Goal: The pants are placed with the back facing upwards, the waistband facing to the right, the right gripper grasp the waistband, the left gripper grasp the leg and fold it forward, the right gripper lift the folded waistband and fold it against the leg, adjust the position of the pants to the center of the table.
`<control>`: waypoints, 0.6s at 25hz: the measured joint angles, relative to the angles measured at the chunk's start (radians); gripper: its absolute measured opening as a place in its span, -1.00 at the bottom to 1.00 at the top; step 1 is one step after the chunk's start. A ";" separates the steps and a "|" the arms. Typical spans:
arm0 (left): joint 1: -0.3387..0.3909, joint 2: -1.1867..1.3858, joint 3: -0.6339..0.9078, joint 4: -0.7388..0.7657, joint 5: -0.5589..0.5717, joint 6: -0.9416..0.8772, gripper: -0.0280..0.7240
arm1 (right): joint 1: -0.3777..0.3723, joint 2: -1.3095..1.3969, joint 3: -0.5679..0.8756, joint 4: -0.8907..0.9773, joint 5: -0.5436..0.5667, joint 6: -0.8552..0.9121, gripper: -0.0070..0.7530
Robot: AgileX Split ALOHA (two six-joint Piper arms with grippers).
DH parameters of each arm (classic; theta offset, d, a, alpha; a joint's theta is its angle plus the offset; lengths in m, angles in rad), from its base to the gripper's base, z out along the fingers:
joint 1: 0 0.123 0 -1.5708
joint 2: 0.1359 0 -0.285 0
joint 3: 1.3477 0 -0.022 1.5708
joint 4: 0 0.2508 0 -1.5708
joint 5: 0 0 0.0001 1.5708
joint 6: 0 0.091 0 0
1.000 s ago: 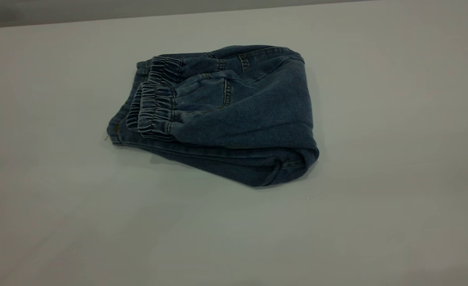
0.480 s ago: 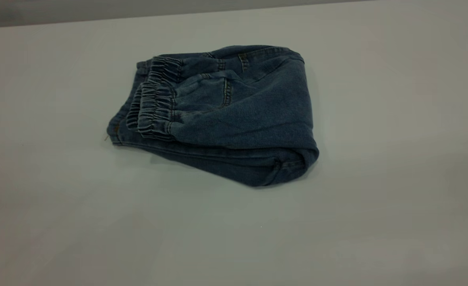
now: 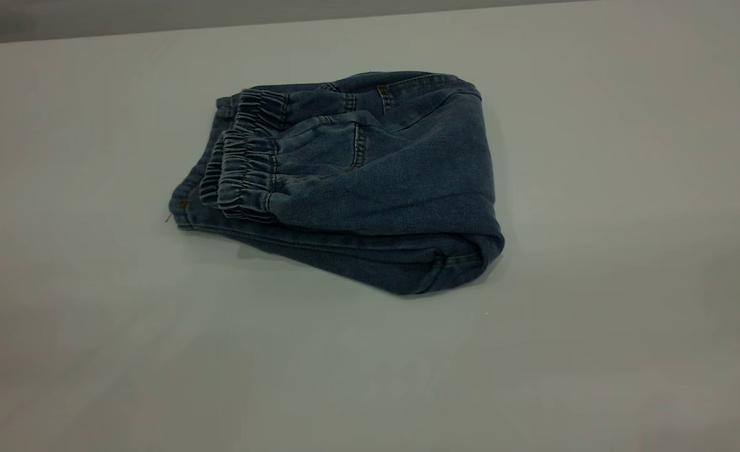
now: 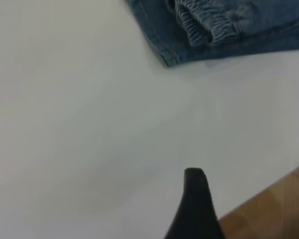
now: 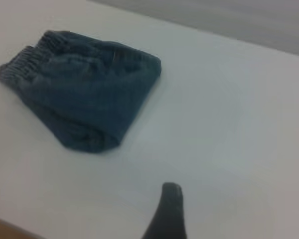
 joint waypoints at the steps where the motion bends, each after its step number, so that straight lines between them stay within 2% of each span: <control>1: 0.000 -0.007 0.000 0.001 -0.007 0.000 0.41 | 0.000 0.000 0.000 0.000 -0.013 0.000 0.56; 9: 0.000 -0.039 0.038 -0.114 -0.136 -0.006 0.41 | 0.000 0.000 0.001 0.005 -0.014 0.003 0.56; 15: 0.000 -0.039 0.040 -0.123 -0.143 0.003 0.41 | 0.000 0.000 0.001 0.005 -0.014 0.003 0.56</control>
